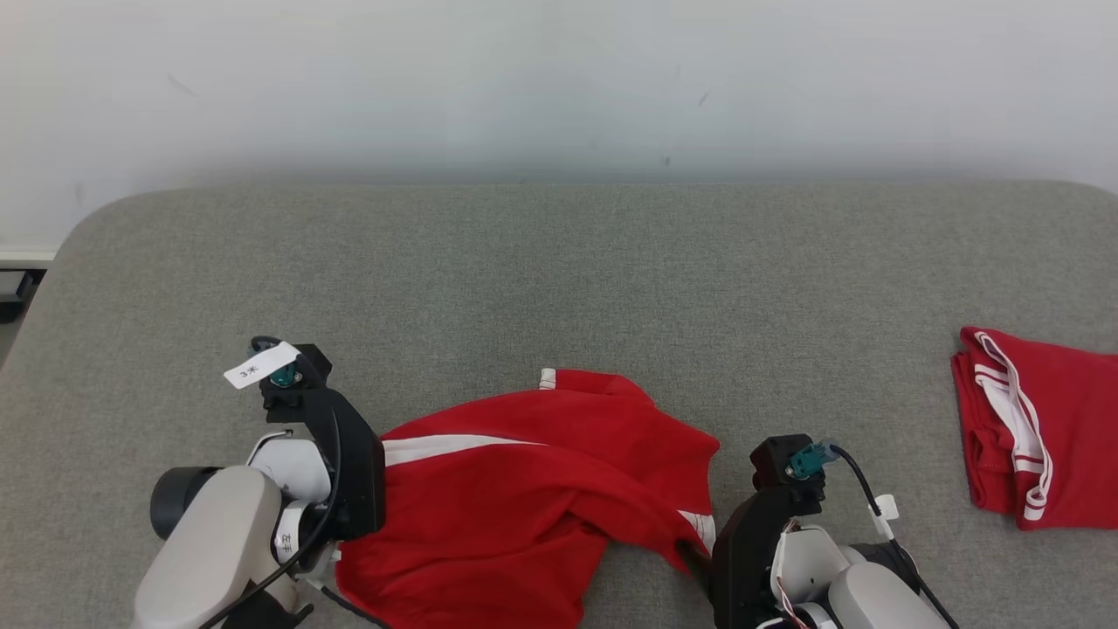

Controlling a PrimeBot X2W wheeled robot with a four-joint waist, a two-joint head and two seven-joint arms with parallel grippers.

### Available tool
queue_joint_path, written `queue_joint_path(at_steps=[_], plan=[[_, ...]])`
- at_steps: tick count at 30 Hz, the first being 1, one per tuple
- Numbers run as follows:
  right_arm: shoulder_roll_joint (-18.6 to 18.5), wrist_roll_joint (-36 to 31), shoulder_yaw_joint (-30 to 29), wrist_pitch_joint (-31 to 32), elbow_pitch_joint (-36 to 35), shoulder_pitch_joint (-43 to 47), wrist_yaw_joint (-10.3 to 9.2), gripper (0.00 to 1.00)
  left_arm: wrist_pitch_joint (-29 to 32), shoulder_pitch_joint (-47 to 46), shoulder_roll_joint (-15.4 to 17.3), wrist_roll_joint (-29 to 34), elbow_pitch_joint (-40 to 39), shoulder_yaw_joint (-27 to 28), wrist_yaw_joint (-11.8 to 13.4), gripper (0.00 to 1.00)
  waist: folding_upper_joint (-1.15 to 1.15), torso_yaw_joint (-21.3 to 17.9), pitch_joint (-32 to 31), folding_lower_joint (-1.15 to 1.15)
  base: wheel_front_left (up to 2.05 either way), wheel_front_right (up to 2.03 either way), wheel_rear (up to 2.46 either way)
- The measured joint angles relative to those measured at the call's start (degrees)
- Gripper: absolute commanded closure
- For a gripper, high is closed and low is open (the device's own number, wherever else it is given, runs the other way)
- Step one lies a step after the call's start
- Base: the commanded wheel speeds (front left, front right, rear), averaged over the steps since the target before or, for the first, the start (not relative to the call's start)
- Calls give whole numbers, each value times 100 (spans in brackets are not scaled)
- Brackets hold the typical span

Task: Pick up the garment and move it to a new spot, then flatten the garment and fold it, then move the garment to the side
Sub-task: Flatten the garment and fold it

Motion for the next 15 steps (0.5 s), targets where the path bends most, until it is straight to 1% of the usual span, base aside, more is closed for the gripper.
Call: queue_joint_path(at_steps=[1, 2, 3, 11, 12, 13, 15], plan=[[0, -4, -15, 0, 8, -7, 0, 0, -1, -16, -9, -1, 12, 0, -1, 94, 0, 1, 5, 0, 0, 0, 0], [0, -5, -18, 0, 19, -9, 0, 0, -2, -21, -13, -3, 21, 0, -2, 99, 0, 1, 9, 0, 0, 0, 0], [0, -5, -10, 1, 40, -12, 0, 0, -16, -25, -13, -8, 40, 0, -37, 100, 0, 1, 14, 0, 0, 0, 0], [7, -68, 169, 7, 198, -172, -3, 0, -53, -47, -19, -23, 136, -5, -51, 100, 0, 12, 61, 0, 0, 0, 0], [5, -66, 183, 8, 244, -215, -5, 31, -77, -71, -31, -23, 156, -21, -57, 100, 0, 28, 71, 0, 0, 0, 0], [4, -64, 183, 8, 257, -226, -7, 53, -80, -99, -47, -23, 174, -34, -96, 100, 0, 43, 75, 0, 0, 0, 0], [-1, -45, 259, 9, 275, -246, -7, 63, -101, -144, -59, -23, 183, -33, -93, 100, 0, 72, 83, 0, 0, 0, 0]])
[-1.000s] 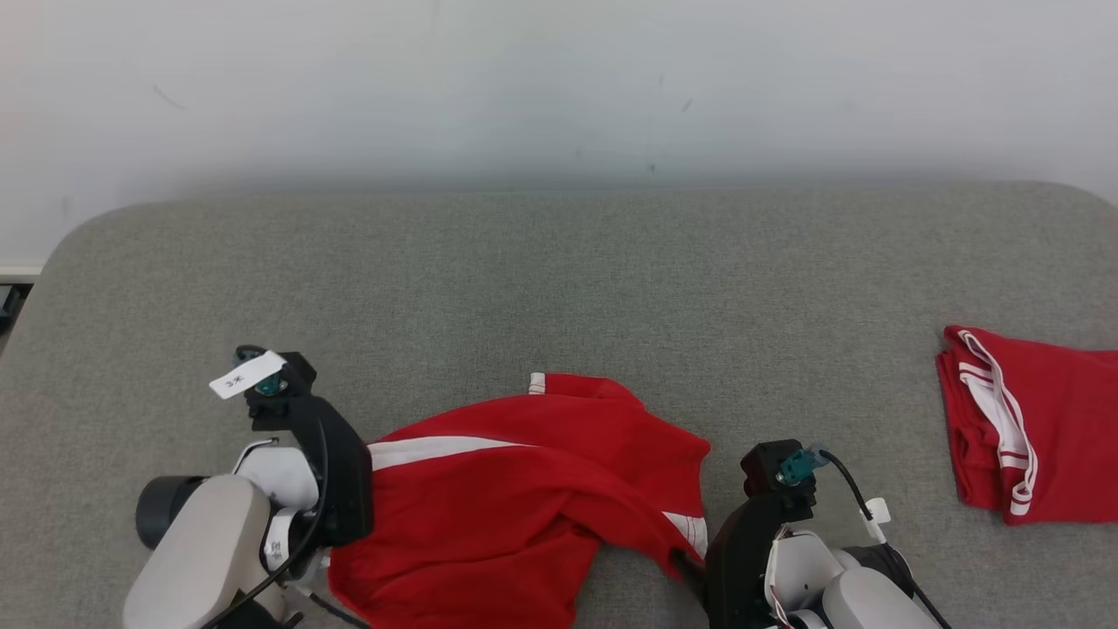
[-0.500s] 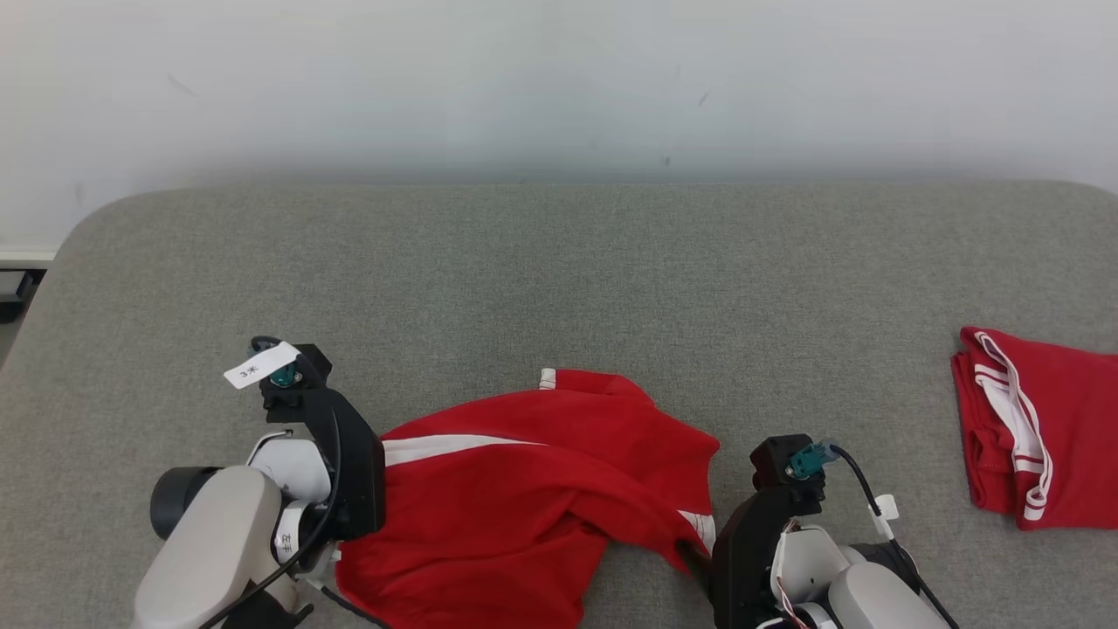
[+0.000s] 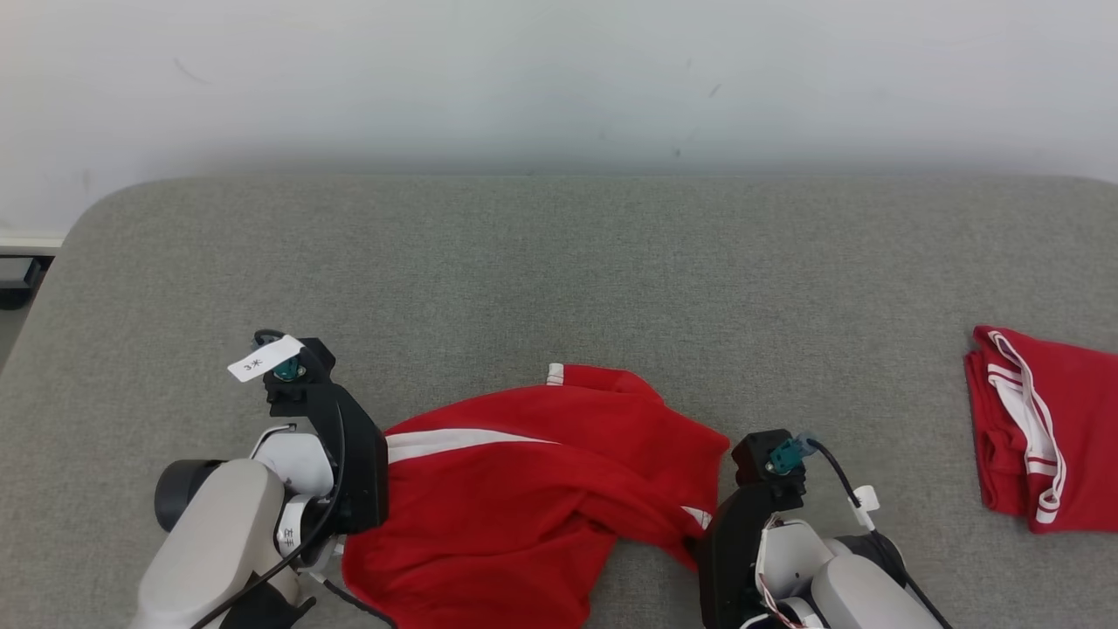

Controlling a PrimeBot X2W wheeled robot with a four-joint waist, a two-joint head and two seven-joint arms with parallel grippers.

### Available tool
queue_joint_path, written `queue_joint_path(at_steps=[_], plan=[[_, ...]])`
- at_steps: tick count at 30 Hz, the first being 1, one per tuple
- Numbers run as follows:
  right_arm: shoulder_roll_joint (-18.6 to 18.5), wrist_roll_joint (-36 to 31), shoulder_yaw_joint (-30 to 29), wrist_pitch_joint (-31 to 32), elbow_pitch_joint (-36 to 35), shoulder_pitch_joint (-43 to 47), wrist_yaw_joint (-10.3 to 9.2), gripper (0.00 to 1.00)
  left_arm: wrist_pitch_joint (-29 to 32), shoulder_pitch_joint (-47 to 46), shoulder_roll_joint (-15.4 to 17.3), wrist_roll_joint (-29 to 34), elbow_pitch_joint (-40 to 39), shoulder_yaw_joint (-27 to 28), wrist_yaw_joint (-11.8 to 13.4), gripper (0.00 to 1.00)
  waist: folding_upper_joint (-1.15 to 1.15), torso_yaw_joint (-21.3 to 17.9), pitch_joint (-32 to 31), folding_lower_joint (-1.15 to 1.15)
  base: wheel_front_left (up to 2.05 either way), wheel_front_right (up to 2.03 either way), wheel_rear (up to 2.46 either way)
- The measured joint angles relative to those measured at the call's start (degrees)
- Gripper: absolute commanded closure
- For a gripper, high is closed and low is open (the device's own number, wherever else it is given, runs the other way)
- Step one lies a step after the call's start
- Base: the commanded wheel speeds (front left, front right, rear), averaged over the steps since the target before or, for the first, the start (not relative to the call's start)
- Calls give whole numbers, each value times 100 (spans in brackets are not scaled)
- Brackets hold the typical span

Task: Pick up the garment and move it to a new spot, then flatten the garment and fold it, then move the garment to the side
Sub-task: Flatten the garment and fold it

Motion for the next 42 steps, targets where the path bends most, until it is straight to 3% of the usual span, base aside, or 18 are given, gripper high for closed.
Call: queue_joint_path(at_steps=[2, 3, 9, 22, 31, 32, 33, 34, 36, 37, 42], plan=[[4, 98, 92, 1, 0, -2, 0, 84, -30, -1, 10, 1, 38, 2, -1, 100, 0, 20, 3, 0, 0, 0, 0], [7, 145, 153, 0, 1, -2, 0, 100, -44, -1, 23, 1, 73, 2, -1, 100, 0, 37, 3, 0, 0, 0, 0], [12, 322, 65, -136, 2, -3, 0, 100, -204, -4, 4, -2, 111, 37, -2, 100, 0, 64, -49, 0, 0, 0, 0], [24, 374, -1301, -1422, -854, -366, -1, 100, -1373, -504, -383, -668, -521, 725, -159, 100, 0, -43, -324, 0, 0, 0, 0], [-58, 281, -1366, -1467, -966, 192, -1, 100, -1433, -118, -339, -601, -465, 459, -309, 100, 0, -195, -562, -1, 0, 0, 0], [-58, 271, -1339, -1436, -909, 294, -1, 91, -1396, -46, -318, -599, -403, 438, -309, 100, 0, -205, -568, -1, 0, 0, 0], [-57, 238, -1323, -1407, -858, 372, -1, 51, -1393, 26, -294, -599, -359, 430, -309, 100, 0, -211, -570, -1, 0, 0, 0], [-57, 212, -1312, -1366, -811, 418, -1, 0, -1358, 85, -269, -598, -311, 416, -308, 96, 0, -213, -567, -1, 0, 0, 0], [-57, 112, -1315, -1323, -775, 508, -1, 0, -1323, 188, -231, -572, -261, 386, -299, 26, 0, -213, -556, -1, 0, 0, 0], [-62, 52, -1326, -1314, -775, 560, -1, 0, -1308, 225, -224, -543, -261, 370, -292, 0, 0, -211, -545, -1, 0, 0, 0], [-89, -109, -1444, -1262, -731, 680, -1, 0, -1240, 248, -204, -437, -193, 336, -244, 0, 0, -184, -470, -1, 0, 0, 0]])
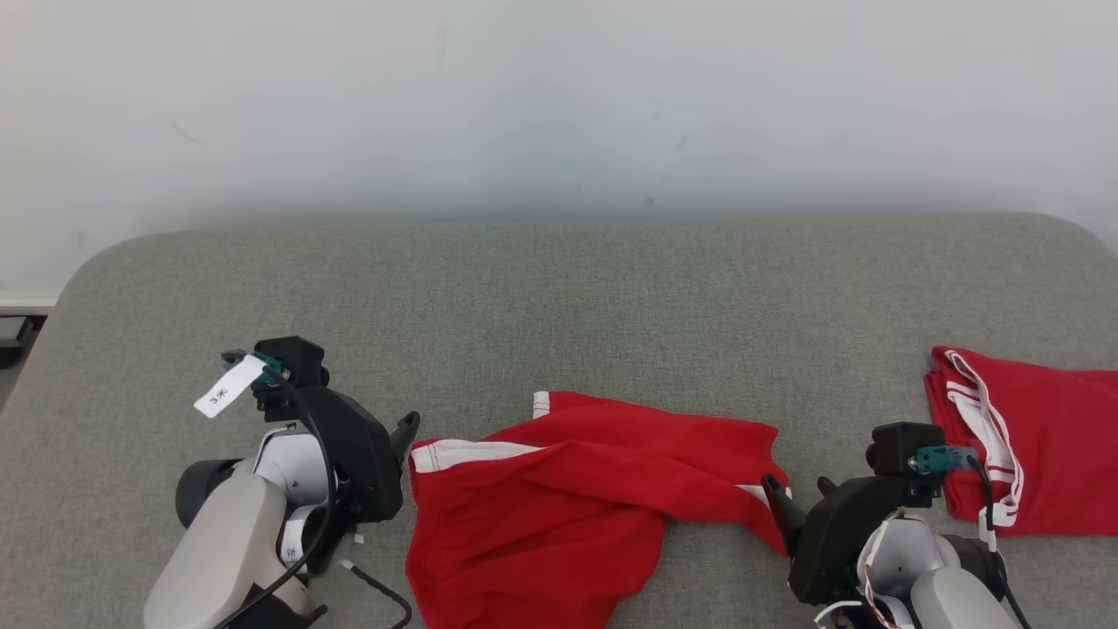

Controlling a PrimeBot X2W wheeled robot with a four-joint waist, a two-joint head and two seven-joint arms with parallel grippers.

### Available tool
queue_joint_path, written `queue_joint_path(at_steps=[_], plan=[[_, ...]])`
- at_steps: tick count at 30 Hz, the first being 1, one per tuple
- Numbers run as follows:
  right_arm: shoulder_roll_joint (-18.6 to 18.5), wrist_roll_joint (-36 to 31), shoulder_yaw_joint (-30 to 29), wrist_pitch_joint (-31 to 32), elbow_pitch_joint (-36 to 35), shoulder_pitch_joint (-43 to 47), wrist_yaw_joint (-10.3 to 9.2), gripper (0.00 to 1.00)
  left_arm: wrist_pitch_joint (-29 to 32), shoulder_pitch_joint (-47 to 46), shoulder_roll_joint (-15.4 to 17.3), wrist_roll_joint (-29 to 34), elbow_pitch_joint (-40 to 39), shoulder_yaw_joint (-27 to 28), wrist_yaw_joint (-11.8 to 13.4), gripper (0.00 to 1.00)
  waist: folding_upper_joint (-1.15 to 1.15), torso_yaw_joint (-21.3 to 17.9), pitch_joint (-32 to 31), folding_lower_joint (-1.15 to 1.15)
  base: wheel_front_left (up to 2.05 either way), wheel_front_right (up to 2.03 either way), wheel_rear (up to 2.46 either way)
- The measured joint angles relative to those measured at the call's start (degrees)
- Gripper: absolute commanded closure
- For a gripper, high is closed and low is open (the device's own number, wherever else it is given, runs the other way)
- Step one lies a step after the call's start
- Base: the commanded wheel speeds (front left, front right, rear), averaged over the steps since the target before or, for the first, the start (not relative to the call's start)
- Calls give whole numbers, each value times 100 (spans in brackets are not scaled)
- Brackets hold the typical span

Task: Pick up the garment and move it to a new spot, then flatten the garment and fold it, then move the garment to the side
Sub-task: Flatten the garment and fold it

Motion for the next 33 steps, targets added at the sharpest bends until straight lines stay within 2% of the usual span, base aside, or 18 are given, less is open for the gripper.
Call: queue_joint_path(at_steps=[15, 16, 17, 19, 20, 25, 28, 29, 31, 33], plan=[[52, -321, -188, 155, 29, 11, 0, 0, 402, 58, -21, -23, 85, -126, -24, 0, 0, -37, 173, 0, 0, 0, 0], [56, -322, -187, 169, 45, -9, 0, 0, 435, 58, -21, -24, 92, -140, -60, 6, 0, -38, 187, 0, 0, 0, 0], [60, -322, -186, 201, 60, -35, 0, 0, 450, 58, -24, -24, 99, -148, -59, 26, 0, -37, 197, 1, 0, 0, 0], [67, -333, -182, 241, 56, -86, 0, 0, 505, 58, -25, -24, 94, -168, -60, 51, 0, -34, 220, 0, 0, 0, 0], [68, -346, -166, 252, 64, -105, 0, 0, 512, 58, -27, -25, 96, -169, -63, 55, 0, -30, 233, 0, 0, 0, 0], [92, -374, -55, 357, 49, -94, 0, 0, 623, 57, -31, -27, 45, -215, -116, 59, 0, 7, 274, 1, 0, 0, 0], [91, -379, -43, 408, 41, -95, 0, 0, 678, 58, -23, -69, -47, -219, -160, 56, 0, 43, 282, 1, 0, 0, 0], [92, -380, -42, 408, 22, -94, 0, 0, 687, 58, -16, -79, -83, -209, -162, 47, 0, 51, 281, 0, 0, 0, 0], [94, -381, -73, 407, -5, -95, 0, 0, 697, 53, -12, -79, -147, -199, -160, 0, 0, 67, 268, 0, 0, 0, 0], [90, -396, -108, 408, -20, -94, 0, 0, 702, 52, -8, -79, -234, -193, -159, 0, 0, 85, 240, 0, 0, 0, 0]])
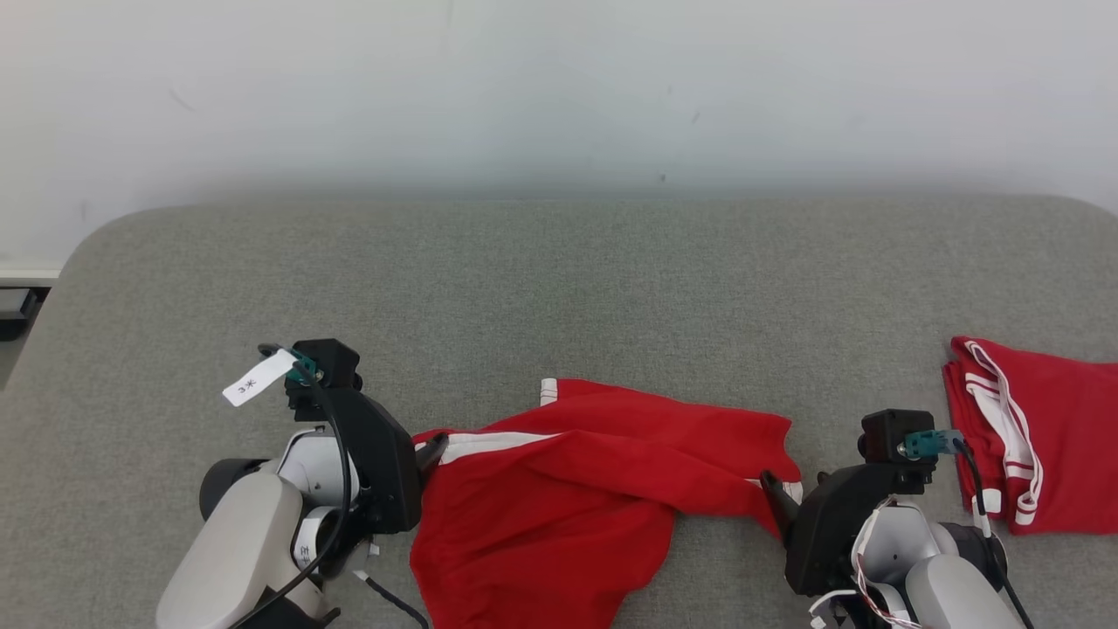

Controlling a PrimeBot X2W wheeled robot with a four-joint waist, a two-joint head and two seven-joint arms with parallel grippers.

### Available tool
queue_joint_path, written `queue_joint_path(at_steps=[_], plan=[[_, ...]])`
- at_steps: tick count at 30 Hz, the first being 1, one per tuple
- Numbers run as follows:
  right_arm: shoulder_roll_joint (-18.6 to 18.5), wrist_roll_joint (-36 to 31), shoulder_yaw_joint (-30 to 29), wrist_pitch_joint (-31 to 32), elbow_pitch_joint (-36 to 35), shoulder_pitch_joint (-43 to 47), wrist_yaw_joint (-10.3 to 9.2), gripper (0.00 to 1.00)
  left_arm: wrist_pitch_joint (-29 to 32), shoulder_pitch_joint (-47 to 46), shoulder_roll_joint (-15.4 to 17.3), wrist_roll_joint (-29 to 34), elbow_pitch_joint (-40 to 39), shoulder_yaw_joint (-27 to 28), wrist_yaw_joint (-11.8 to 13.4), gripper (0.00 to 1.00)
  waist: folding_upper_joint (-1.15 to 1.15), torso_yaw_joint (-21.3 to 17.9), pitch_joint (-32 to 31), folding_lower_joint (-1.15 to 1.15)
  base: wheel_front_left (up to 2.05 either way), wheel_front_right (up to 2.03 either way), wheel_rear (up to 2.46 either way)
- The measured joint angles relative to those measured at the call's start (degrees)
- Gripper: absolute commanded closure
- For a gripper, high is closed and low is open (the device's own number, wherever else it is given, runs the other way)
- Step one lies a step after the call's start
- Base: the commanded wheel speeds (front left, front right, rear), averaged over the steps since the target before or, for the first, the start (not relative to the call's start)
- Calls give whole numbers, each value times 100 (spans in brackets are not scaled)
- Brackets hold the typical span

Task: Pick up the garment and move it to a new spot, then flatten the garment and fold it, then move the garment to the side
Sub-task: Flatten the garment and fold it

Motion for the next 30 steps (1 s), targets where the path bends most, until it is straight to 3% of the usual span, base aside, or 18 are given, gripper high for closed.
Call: queue_joint_path(at_steps=[11, 18, 30], plan=[[10, -35, 124, 201, -151, 30, 0, 0, 277, 196, -1, -110, -207, -98, -47, 0, 0, 28, -110, 0, 0, 0, 0], [20, -36, 129, 303, -23, 57, 0, 0, 348, 196, -1, -149, -225, -31, 107, 0, 0, -7, -62, 0, 0, 0, 0], [37, -229, -438, 264, 53, 120, 0, 0, 437, 176, -22, -149, -334, -67, 162, 0, 0, -7, 22, 0, 0, 0, 0]])
